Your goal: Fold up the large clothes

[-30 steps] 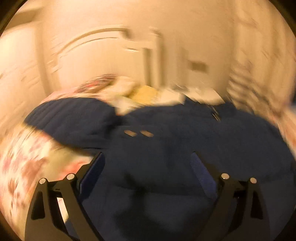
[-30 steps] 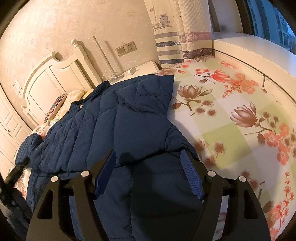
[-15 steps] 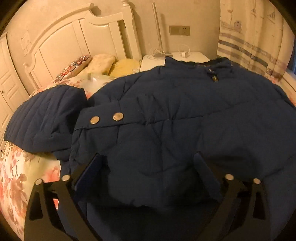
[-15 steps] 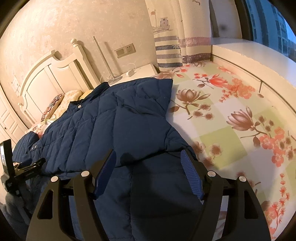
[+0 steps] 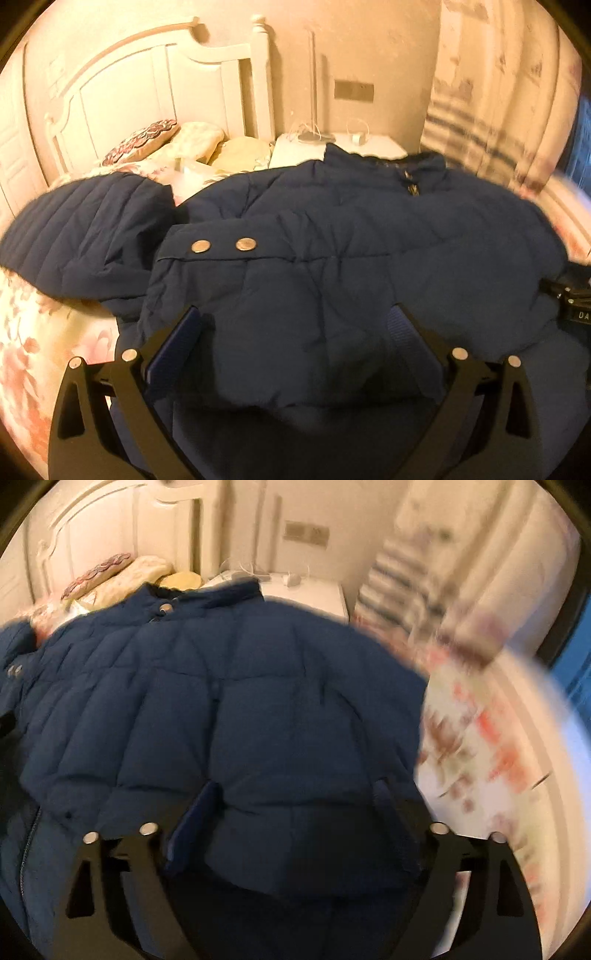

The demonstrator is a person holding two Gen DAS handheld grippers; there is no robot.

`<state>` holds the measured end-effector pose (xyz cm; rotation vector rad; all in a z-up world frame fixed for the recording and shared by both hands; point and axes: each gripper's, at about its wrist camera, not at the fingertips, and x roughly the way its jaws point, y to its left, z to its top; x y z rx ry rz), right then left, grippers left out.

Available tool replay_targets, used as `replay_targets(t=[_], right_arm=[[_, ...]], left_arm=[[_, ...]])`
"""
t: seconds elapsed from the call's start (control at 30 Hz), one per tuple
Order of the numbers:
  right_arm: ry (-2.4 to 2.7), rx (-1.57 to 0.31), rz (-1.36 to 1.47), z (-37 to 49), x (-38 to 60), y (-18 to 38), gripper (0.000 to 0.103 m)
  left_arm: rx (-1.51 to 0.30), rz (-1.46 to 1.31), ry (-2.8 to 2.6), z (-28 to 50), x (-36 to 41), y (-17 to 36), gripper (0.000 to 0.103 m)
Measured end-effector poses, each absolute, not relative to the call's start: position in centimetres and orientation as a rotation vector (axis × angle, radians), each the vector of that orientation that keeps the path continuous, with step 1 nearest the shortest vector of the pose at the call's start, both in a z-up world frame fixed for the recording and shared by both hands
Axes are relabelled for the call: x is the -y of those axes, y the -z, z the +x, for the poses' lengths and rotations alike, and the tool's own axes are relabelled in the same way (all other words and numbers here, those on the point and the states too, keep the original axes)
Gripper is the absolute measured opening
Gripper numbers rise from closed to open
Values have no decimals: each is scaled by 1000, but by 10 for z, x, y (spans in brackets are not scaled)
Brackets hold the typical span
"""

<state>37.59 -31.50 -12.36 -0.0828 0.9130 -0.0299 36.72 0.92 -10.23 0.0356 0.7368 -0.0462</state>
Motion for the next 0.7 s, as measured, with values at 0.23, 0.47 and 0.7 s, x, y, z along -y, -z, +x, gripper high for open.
replay_targets(t=[0.23, 0.47, 0.7], right_arm=[[106, -818, 116, 357, 359, 111, 79], [-4, -692, -52, 377, 314, 64, 86], [-6, -950, -38, 482, 334, 123, 92]], left_arm=[[-734, -22, 68, 368, -16, 101, 101], [-746, -7, 78, 369, -12, 104, 101], [-750, -8, 81, 370, -11, 105, 101]])
